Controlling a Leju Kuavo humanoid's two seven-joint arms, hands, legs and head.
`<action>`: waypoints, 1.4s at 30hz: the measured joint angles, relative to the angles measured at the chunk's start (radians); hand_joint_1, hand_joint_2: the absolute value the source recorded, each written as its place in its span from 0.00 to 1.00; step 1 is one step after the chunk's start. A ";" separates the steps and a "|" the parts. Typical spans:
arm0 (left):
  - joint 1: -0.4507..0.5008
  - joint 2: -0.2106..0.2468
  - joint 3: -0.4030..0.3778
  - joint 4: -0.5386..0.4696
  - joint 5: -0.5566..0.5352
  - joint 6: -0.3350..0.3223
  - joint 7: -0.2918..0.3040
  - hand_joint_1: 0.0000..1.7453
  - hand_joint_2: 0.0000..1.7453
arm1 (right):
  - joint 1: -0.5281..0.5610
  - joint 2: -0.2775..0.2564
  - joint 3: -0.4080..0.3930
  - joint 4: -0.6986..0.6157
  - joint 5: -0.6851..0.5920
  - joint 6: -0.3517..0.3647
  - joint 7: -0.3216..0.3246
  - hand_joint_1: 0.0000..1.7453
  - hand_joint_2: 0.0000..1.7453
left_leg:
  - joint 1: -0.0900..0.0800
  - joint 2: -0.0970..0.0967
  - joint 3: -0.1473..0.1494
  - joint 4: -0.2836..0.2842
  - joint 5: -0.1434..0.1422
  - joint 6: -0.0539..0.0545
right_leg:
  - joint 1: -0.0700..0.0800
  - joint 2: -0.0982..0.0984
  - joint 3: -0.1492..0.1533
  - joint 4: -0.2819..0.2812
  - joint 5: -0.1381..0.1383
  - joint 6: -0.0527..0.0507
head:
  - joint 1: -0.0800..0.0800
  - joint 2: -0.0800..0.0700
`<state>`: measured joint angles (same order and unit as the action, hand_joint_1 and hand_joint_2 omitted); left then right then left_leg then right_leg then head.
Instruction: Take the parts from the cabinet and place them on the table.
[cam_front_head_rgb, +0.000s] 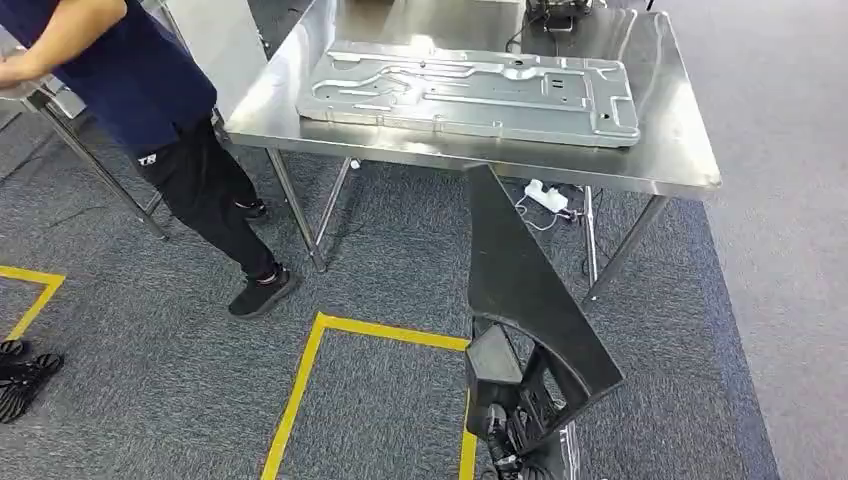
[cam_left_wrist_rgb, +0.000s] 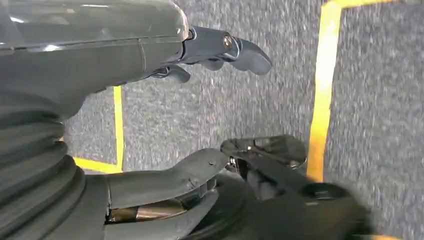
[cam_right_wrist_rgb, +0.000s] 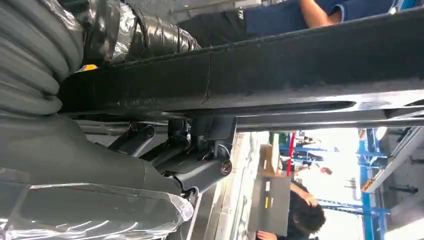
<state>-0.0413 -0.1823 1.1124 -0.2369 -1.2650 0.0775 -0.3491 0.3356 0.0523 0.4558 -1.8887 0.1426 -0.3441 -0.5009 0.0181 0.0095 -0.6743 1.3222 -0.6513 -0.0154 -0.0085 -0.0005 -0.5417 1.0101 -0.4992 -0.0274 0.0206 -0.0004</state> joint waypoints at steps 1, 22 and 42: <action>0.000 0.000 0.001 0.000 0.001 -0.001 0.002 0.00 1.00 | 0.000 0.000 0.001 0.002 0.000 -0.002 0.000 1.00 1.00 | 0.000 0.000 -0.013 0.008 0.019 0.001 | 0.002 0.003 0.006 0.000 -0.004 0.000 | 0.000 0.000; 0.002 0.007 0.017 0.000 -0.011 -0.011 0.019 0.00 1.00 | -0.017 -0.004 0.012 0.019 0.062 -0.076 0.031 1.00 1.00 | -0.002 -0.008 0.190 -0.315 0.108 0.031 | -0.005 -0.009 -0.084 0.034 0.010 0.052 | 0.001 0.000; 0.007 0.018 0.020 0.000 -0.059 -0.028 0.033 0.00 1.00 | -0.075 0.009 -0.095 0.072 0.404 -0.182 0.244 1.00 1.00 | -0.023 -0.004 0.149 -0.344 0.181 0.078 | 0.008 0.005 0.028 0.049 -0.030 0.031 | -0.001 0.000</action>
<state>-0.0342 -0.1648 1.1322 -0.2369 -1.3241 0.0492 -0.3162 0.2611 0.0610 0.3611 -1.8169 0.5468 -0.5257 -0.2567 -0.0051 0.0057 -0.5249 0.9784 -0.4700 0.0624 -0.0008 0.0043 -0.5134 1.0588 -0.5295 0.0039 0.0199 -0.0004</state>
